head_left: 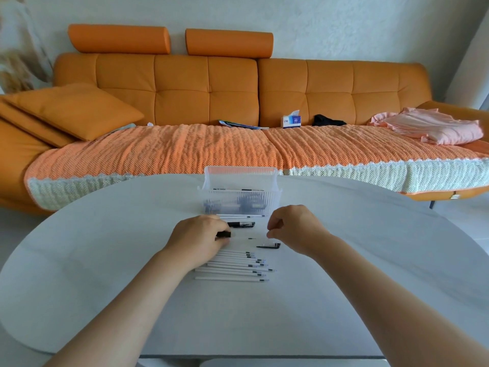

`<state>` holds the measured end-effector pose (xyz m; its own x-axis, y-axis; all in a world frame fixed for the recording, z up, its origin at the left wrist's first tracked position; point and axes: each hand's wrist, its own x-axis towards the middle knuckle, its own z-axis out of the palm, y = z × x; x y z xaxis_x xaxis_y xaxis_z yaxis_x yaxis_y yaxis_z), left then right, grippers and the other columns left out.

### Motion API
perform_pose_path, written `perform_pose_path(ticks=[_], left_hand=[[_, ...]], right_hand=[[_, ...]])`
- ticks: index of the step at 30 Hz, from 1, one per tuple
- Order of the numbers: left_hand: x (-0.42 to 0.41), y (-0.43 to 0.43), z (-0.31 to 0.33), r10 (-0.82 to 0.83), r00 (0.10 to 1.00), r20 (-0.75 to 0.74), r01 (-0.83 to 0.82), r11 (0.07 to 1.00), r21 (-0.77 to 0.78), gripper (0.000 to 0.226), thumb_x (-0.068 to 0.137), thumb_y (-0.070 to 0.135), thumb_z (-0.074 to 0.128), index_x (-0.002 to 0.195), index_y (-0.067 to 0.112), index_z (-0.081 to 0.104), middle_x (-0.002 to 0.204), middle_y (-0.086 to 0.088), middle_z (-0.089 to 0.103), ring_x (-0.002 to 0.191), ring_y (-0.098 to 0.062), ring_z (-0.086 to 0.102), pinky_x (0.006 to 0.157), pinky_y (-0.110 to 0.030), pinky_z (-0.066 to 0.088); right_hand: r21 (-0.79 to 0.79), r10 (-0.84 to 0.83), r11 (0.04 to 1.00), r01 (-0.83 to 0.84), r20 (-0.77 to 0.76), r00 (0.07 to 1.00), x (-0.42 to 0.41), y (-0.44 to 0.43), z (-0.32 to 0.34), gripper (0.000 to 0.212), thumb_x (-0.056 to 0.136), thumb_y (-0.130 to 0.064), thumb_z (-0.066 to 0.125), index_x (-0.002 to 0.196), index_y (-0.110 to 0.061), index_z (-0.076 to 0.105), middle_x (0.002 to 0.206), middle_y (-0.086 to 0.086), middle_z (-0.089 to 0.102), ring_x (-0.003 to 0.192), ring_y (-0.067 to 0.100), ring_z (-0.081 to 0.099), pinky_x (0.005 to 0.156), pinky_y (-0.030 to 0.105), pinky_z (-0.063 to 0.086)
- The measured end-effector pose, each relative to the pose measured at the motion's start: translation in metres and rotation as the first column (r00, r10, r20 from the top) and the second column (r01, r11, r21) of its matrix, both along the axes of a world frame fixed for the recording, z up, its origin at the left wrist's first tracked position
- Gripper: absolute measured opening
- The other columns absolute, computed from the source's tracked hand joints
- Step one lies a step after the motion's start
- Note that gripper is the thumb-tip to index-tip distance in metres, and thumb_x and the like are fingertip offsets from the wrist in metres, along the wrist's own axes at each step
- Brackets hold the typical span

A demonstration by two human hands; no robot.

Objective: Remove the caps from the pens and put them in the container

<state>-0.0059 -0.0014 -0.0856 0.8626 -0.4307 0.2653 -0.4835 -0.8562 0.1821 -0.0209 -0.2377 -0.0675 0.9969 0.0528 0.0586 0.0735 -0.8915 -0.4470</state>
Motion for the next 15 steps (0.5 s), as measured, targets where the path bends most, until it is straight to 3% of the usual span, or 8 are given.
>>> perform_pose_path(ticks=[7, 12, 15], left_hand=[[0.002, -0.002, -0.001, 0.001, 0.995, -0.095, 0.0, 1.0, 0.003, 0.015, 0.091, 0.041, 0.058, 0.103, 0.037, 0.066, 0.095, 0.017, 0.054, 0.092, -0.009, 0.055, 0.067, -0.027, 0.038], [0.001, 0.0, 0.0, -0.008, 0.993, -0.119, 0.007, 1.0, -0.011, 0.012, 0.091, 0.04, 0.058, 0.099, 0.036, 0.066, 0.09, 0.016, 0.051, 0.086, -0.009, 0.051, 0.064, -0.027, 0.035], [0.001, 0.002, 0.001, -0.021, 0.992, -0.125, 0.018, 1.0, -0.025, 0.011, 0.091, 0.039, 0.058, 0.099, 0.036, 0.065, 0.089, 0.017, 0.05, 0.086, -0.009, 0.052, 0.064, -0.026, 0.034]], right_hand=[[0.032, 0.04, 0.999, -0.038, -0.052, 0.998, 0.006, 0.002, -0.01, 0.023, 0.09, -0.006, 0.058, 0.097, -0.023, 0.074, 0.099, -0.003, 0.066, 0.082, 0.017, 0.066, 0.074, 0.03, 0.058], [0.019, 0.06, 0.998, -0.059, -0.099, 0.993, 0.011, 0.006, -0.01, 0.021, 0.091, -0.015, 0.055, 0.093, -0.028, 0.072, 0.094, -0.005, 0.07, 0.074, 0.015, 0.067, 0.069, 0.028, 0.058], [-0.015, 0.06, 0.998, -0.062, -0.1, 0.993, 0.013, 0.008, -0.009, 0.026, 0.091, -0.014, 0.052, 0.094, -0.032, 0.07, 0.096, -0.009, 0.066, 0.079, 0.013, 0.066, 0.072, 0.028, 0.058]])
